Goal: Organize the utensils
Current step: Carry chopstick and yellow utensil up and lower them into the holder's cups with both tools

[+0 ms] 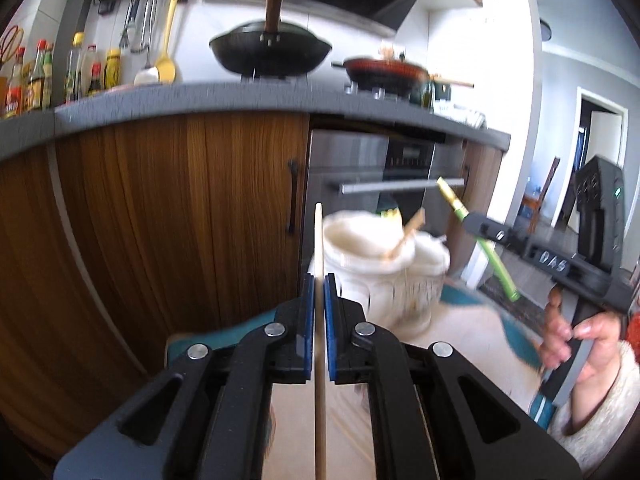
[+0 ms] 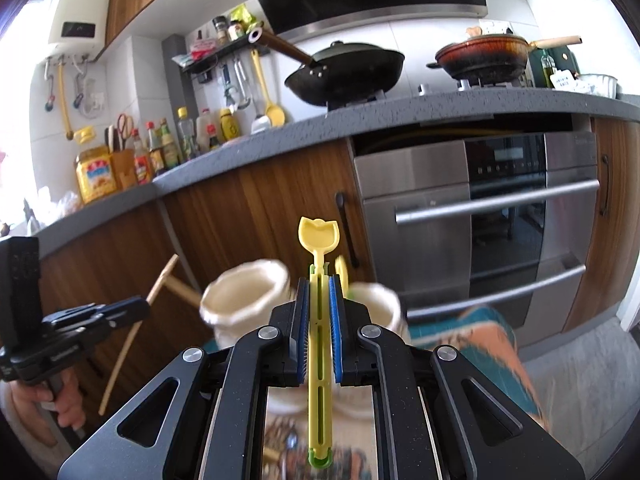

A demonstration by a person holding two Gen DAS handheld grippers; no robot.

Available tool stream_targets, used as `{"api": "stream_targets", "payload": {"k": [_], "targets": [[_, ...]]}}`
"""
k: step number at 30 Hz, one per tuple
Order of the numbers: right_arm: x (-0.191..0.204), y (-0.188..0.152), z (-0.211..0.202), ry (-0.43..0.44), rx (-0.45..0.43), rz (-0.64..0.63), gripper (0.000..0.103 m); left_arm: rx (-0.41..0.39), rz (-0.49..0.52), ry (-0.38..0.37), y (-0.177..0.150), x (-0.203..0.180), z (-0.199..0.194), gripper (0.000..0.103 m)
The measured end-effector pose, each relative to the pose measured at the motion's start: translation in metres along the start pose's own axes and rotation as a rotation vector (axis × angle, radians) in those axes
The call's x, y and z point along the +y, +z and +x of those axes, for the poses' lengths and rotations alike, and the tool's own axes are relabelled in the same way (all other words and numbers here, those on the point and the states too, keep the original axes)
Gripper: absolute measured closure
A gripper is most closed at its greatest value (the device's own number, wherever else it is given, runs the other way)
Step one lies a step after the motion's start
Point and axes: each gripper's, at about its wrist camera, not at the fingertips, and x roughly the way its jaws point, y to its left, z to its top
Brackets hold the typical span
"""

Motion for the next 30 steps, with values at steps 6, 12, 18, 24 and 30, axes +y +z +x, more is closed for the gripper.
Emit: {"api": "stream_targets", "payload": {"k": [6,12,18,24,30], "targets": [[-0.021,0.021,0.031,0.076,-0.029,0.122,0.092,-0.095,-0.054,-0.005,0.044,0.006,0.02,0.098],[-0.042,0.025,0.062,0.096,-0.056,0.221,0.092,-0.193,-0.149,-0.028,0.079,0.015,0.044,0.098],[-0.056,0.013,0.075,0.108,-0.057,0.255,0.092,-0.271,-0.159,-0.063,0.09,0.01,0.067,0.098],[-0.058,0.006,0.081,0.107,-0.048,0.253,0.092,-0.289,-0.145,-0.049,0.086,0.002,0.092,0.098],[-0.061,0.001,0.088,0.101,-0.041,0.259,0.092,-0.295,-0.141,-0.046,0.078,0.001,0.097,0.098]]}}
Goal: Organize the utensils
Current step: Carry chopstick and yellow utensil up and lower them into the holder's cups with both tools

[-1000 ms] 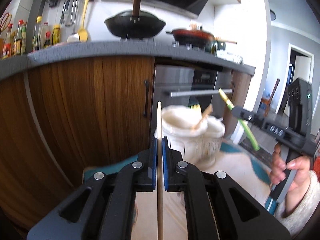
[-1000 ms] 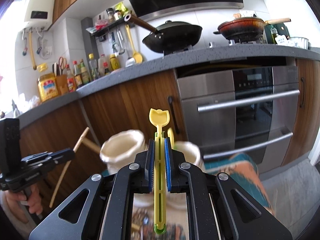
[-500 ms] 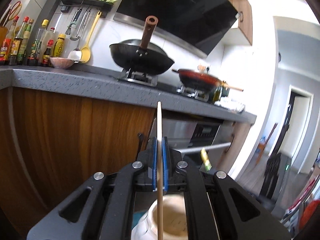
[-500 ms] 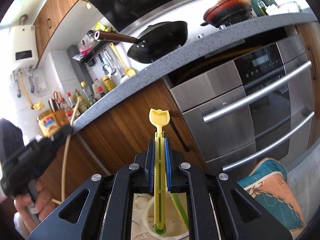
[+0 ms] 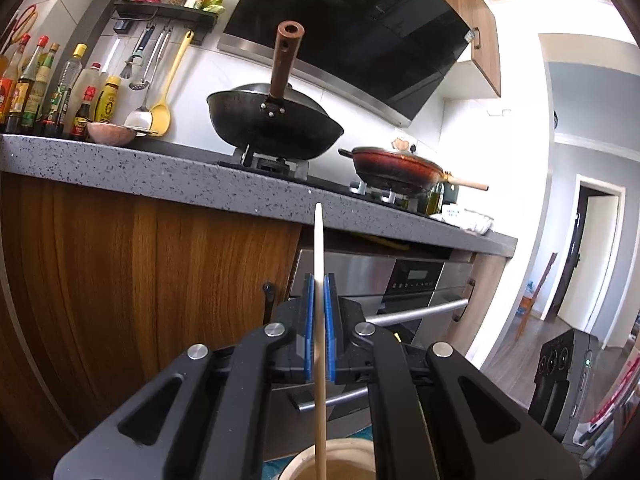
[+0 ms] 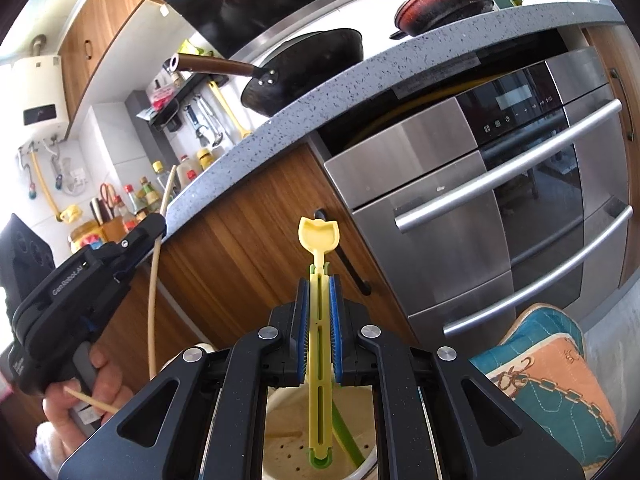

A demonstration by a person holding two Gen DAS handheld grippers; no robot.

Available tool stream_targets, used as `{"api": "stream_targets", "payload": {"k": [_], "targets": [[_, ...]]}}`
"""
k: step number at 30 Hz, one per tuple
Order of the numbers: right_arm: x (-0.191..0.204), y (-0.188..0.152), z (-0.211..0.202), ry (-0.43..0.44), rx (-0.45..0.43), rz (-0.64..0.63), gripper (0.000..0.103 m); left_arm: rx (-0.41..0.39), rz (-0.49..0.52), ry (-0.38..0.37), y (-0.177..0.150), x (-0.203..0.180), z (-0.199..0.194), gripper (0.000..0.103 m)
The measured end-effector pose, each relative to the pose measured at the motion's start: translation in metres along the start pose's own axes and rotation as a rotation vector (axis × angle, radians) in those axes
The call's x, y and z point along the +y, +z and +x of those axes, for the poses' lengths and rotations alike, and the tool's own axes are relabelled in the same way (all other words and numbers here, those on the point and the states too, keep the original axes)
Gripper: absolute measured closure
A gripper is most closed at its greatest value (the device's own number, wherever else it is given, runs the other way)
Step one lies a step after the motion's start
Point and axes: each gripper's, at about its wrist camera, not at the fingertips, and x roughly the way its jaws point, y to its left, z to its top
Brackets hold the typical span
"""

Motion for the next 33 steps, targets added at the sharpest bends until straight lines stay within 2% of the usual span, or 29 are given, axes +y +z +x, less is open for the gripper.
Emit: {"api": "stream_targets", "payload": {"k": [7,13,24,28,33], "targets": [[0.003,-0.005,-0.002,-0.034,0.014,-0.042,0.092,0.03,-0.008,0.004,-0.006,0.006,-0.015,0.098],[0.007,-0.01,-0.02,-0.062,0.014,-0.061,0.092,0.099,0.015,0.003,-0.012,0.009,-0.033,0.098],[0.036,-0.035,-0.057,-0.164,-0.02,-0.222,0.092,0.237,0.098,0.015,-0.033,-0.003,-0.064,0.098],[0.041,-0.043,-0.059,-0.2,-0.011,-0.259,0.092,0.256,0.13,0.039,-0.036,-0.008,-0.069,0.098],[0.04,-0.044,-0.059,-0.212,-0.002,-0.272,0.092,0.283,0.112,0.053,-0.041,-0.005,-0.073,0.098]]}}
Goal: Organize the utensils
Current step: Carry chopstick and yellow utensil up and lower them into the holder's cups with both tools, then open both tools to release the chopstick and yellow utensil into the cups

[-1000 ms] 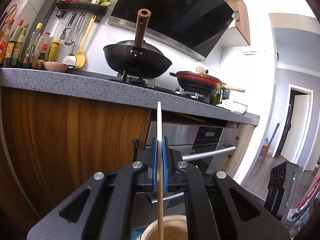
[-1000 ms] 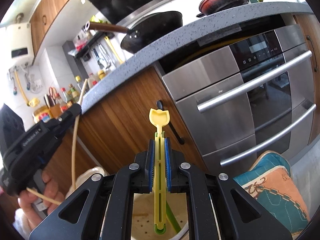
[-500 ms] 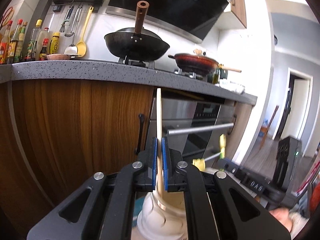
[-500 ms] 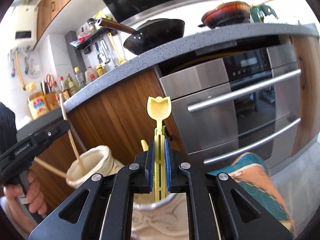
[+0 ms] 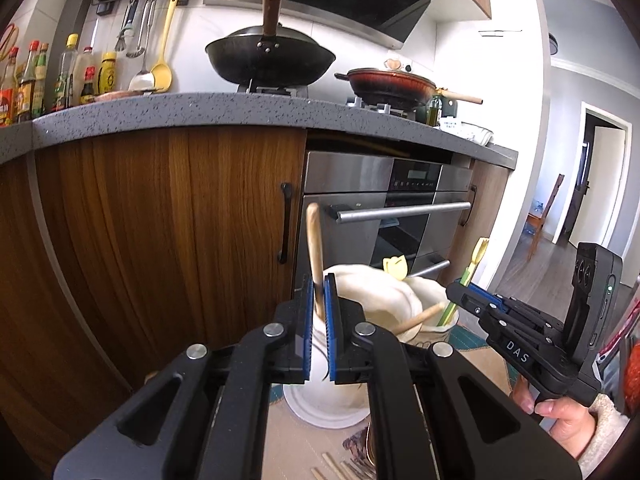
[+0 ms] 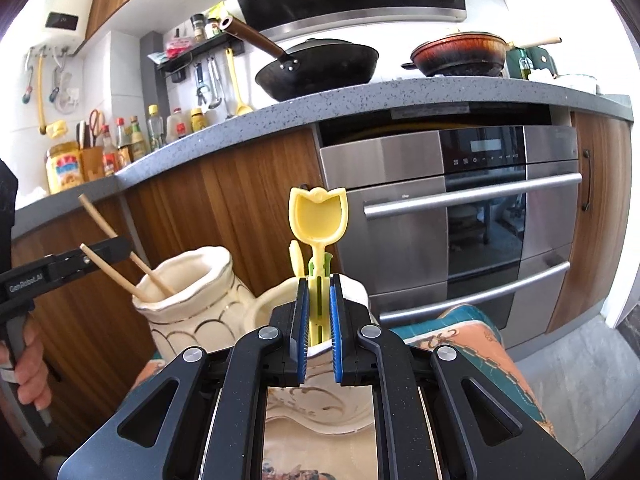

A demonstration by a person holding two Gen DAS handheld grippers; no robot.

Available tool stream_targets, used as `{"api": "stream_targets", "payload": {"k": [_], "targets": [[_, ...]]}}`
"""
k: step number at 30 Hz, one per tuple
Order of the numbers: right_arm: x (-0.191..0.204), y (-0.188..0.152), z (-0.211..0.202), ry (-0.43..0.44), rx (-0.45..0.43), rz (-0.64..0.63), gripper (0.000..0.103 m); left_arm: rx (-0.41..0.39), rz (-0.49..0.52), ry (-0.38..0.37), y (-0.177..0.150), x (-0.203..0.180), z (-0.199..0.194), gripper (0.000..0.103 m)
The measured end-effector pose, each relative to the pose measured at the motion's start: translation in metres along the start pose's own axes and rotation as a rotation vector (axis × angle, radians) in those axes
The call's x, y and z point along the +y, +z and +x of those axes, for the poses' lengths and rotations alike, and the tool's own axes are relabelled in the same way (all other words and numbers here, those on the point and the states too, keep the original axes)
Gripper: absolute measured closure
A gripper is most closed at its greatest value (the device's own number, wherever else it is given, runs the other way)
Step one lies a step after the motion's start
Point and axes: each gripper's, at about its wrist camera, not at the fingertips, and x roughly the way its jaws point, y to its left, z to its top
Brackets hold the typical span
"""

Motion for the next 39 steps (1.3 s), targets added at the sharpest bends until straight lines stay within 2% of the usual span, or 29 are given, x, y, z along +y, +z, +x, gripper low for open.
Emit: {"api": "stream_targets", "payload": {"k": [6,10,12,14,16,19,21,23,26,31,35,39], "targets": [[-0.003,-0.002,0.001,0.001,0.012,0.01,0.091,0.009,0.011,0.018,0.0,-0.004,-0.001,0.097],[-0.003,-0.001,0.0,0.001,0.011,0.01,0.08,0.006,0.011,0.035,0.002,-0.006,-0.002,0.095],[-0.003,-0.001,-0.002,0.001,0.005,0.011,0.071,0.001,0.004,0.041,0.002,-0.006,-0.004,0.077],[-0.003,-0.001,-0.004,0.0,-0.001,0.015,0.059,-0.009,-0.003,0.048,0.002,-0.005,-0.006,0.072],[-0.004,-0.001,-0.007,0.001,-0.007,0.02,0.054,-0.012,-0.005,0.058,0.002,-0.003,-0.009,0.071],[-0.007,-0.003,-0.016,-0.002,-0.023,0.044,0.033,-0.023,-0.015,0.07,0.003,0.0,-0.015,0.057],[-0.008,-0.005,-0.022,0.004,-0.026,0.058,0.029,-0.036,-0.023,0.079,0.002,0.003,-0.023,0.047],[-0.009,-0.007,-0.028,0.013,-0.031,0.067,0.021,-0.045,-0.025,0.087,0.001,0.006,-0.031,0.043],[-0.011,-0.011,-0.042,0.016,-0.05,0.082,0.013,-0.059,-0.039,0.109,-0.003,0.011,-0.044,0.029],[-0.009,-0.019,-0.062,-0.002,-0.071,0.07,0.008,-0.065,-0.054,0.128,-0.011,0.017,-0.064,0.014],[-0.006,-0.029,-0.073,-0.004,-0.065,0.057,0.006,-0.05,-0.046,0.146,-0.02,0.016,-0.076,0.008],[-0.003,-0.039,-0.081,0.006,-0.035,0.048,0.006,-0.007,-0.038,0.146,-0.038,0.012,-0.086,0.008]]}}
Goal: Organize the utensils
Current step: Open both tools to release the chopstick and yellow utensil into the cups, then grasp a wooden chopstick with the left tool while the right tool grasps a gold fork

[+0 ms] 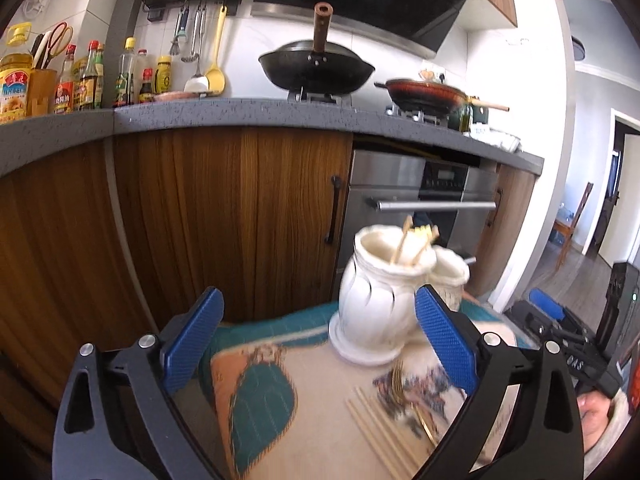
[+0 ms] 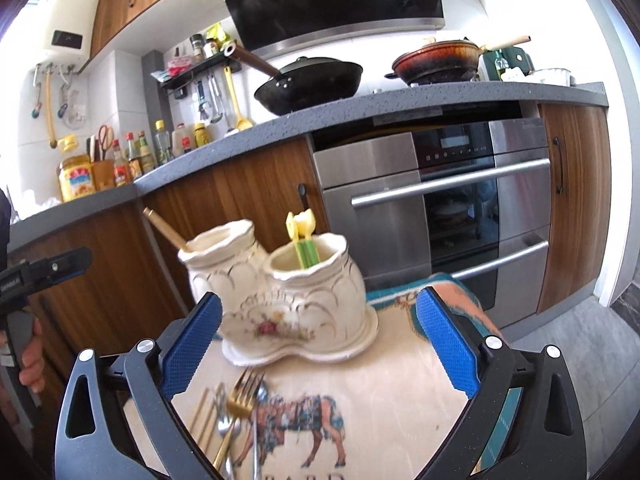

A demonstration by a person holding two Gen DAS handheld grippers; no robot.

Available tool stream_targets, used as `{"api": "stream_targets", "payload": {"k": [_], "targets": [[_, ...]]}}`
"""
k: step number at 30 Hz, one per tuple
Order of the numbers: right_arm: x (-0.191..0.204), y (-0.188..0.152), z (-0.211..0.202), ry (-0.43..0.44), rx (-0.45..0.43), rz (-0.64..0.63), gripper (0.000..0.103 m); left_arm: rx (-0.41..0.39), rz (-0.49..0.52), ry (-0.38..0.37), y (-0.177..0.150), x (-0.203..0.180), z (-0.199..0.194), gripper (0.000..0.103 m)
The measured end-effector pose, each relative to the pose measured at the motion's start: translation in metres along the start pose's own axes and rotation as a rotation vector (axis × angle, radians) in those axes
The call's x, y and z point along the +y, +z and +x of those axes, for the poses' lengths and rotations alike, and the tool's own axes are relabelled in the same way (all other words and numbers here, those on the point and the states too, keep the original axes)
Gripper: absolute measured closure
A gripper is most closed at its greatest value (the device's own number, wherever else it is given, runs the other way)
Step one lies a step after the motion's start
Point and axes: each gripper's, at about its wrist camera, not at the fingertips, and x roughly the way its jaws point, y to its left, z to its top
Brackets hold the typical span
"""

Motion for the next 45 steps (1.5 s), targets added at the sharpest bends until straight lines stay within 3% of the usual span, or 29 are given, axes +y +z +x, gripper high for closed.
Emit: {"api": "stream_targets", "payload": {"k": [13,22,29,34,39,43,45], "targets": [[-0.001,-0.023,-0.012,0.003,0.092,-0.005,0.005,0.169,0.082,0.022,-0.059,-0.018,-0.008,0.007],[-0.019,-0.029,-0.004,-0.017,0.171,0.071,0.005,0.333,0.071,0.009,-0.096,-0.024,0.017,0.007],[-0.015,-0.033,0.002,-0.03,0.197,0.047,0.005,0.426,0.111,-0.017,-0.12,-0.039,0.034,0.009],[-0.014,-0.035,0.004,-0.032,0.211,0.035,0.005,0.448,0.13,-0.011,-0.124,-0.048,0.044,0.021],[-0.01,-0.037,0.006,-0.037,0.223,0.012,0.005,0.463,0.184,0.006,-0.13,-0.057,0.052,0.042],[-0.008,-0.038,0.007,-0.036,0.231,0.0,0.005,0.47,0.196,-0.008,-0.132,-0.058,0.055,0.05],[-0.007,-0.038,0.008,-0.036,0.233,-0.005,0.005,0.471,0.204,-0.02,-0.131,-0.059,0.056,0.062]]}}
